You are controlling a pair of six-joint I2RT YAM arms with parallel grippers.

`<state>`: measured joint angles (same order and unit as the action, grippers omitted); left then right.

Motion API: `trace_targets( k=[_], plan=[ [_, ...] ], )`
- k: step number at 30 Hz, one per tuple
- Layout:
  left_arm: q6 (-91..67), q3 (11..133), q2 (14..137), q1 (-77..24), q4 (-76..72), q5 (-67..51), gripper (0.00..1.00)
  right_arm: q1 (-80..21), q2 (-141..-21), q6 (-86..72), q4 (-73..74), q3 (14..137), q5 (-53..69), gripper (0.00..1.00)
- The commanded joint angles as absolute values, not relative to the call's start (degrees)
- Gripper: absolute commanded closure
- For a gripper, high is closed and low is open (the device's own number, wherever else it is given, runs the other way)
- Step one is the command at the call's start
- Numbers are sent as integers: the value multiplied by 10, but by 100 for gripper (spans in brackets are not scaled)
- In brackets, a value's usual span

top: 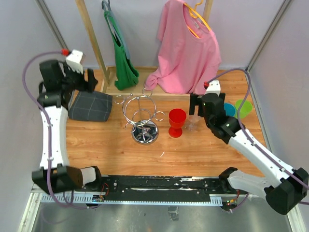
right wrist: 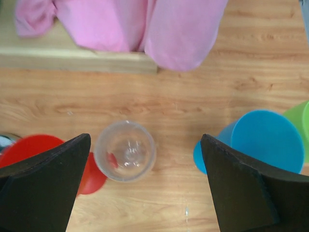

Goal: Take the wine glass off the wine glass rack

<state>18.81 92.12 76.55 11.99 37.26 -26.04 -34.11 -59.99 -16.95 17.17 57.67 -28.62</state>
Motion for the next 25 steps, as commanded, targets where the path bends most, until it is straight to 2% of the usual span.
trace_targets(
  k=[1, 7, 25],
  plan=[
    [125, 723, 624, 116, 210, -301, 21, -350, -590, -132, 24, 505, -319, 2],
    [80, 621, 557, 116, 174, -276, 20, -358, -604, -122, 49, 519, -350, 2],
    [70, 593, 584, 116, 155, -259, 19, -360, -604, -188, 120, 510, -439, 2]
  ],
)
